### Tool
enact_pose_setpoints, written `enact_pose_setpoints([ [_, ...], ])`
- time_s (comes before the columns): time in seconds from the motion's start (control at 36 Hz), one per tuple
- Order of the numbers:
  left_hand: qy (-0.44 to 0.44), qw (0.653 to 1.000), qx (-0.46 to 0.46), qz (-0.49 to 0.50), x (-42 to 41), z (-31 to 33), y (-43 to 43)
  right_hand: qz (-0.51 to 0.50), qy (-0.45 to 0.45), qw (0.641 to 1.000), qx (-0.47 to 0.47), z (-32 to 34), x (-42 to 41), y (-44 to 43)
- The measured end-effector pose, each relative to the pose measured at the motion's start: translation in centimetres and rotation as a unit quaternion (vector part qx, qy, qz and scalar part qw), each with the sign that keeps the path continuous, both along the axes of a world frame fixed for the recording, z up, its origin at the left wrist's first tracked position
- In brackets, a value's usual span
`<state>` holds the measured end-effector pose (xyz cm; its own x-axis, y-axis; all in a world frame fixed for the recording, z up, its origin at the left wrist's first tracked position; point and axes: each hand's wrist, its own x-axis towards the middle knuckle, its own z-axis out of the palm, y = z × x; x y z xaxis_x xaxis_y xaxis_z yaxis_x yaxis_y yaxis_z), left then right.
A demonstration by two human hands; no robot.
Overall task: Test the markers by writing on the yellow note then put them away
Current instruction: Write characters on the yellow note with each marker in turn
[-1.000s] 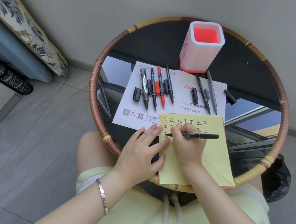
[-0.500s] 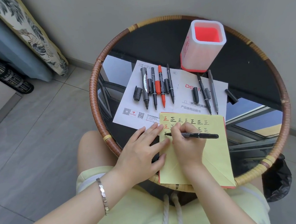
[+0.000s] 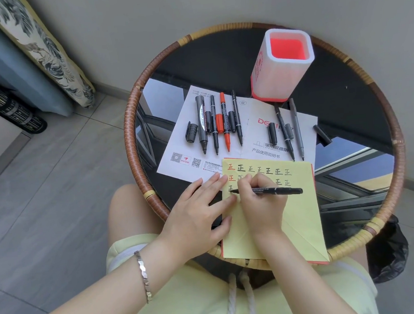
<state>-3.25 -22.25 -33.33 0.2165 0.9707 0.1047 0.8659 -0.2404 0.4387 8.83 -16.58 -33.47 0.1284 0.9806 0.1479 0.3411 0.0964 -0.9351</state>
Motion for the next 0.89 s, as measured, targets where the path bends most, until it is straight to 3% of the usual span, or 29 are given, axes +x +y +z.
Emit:
enact_pose_setpoints([
  [0.17,0.003,1.0,0.003,0.005,0.0,0.0,-0.1,-0.046,-0.004,0.999,-0.001,0.2,0.1,0.0],
  [0.44,0.032,0.998,0.031,0.051,1.8,0.3,0.2,-0.085,0.135,0.979,-0.123,2.8,2.6,1.3],
  [0.58,0.053,0.997,0.032,0.05,2.0,0.1,0.2,-0.024,0.096,0.978,-0.185,5.5,7.1,4.3],
  [0.67,0.054,0.997,0.033,0.047,2.0,0.2,0.2,0.006,0.009,0.985,-0.173,7.5,9.5,6.4],
  [0.72,0.049,0.997,0.031,0.046,2.0,0.2,0.2,0.022,-0.116,0.983,-0.138,8.8,10.9,7.9],
  [0.81,0.041,0.998,0.025,0.049,1.9,0.2,0.1,0.04,-0.317,0.938,-0.136,9.7,12.7,10.4],
  [0.89,0.046,0.998,0.018,0.048,1.9,0.3,0.1,0.043,-0.416,0.889,-0.187,9.2,13.8,12.6],
])
